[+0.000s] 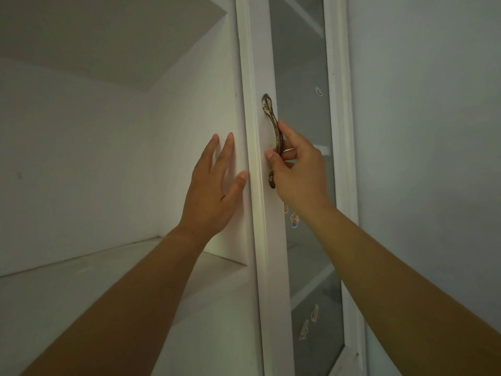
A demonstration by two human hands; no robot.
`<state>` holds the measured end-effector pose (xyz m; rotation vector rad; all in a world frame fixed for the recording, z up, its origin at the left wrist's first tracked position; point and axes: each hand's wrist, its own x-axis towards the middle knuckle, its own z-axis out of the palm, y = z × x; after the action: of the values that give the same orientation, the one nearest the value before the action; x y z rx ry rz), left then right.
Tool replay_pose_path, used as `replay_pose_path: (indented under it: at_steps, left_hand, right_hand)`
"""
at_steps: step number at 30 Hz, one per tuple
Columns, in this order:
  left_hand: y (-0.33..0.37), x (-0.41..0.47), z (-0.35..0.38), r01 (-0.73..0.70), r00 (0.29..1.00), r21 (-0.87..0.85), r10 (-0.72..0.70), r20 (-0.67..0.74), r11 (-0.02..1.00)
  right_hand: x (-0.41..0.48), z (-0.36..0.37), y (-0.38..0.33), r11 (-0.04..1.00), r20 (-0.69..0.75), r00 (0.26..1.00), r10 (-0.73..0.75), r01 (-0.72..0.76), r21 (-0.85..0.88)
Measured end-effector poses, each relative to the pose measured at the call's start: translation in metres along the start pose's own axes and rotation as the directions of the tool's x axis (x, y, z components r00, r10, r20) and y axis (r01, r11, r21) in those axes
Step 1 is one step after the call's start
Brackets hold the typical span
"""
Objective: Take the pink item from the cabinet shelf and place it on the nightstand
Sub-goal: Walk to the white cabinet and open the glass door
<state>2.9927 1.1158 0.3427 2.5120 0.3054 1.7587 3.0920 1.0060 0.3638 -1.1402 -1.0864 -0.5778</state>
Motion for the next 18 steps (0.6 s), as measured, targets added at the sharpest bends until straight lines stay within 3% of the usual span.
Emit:
replay_pose_path:
  at_steps: [9, 18]
  left_hand:
    - [-0.0020, 0.0013, -0.0011, -0.007, 1.000, -0.012, 0.007, -0.003, 1.000]
    - [-0.0068, 0.0034, -0.0042, -0.024, 1.000, -0.061, 0.025, 0.015, 0.998]
  right_hand:
    - [-0.0002, 0.0035, 0.0010, 0.994, -0.013, 0.999, 0.030, -0.028, 0.101]
    - [0.0017, -0.0019, -0.0042, 0.996, 0.019, 0.999, 0.029, -0.030, 0.078]
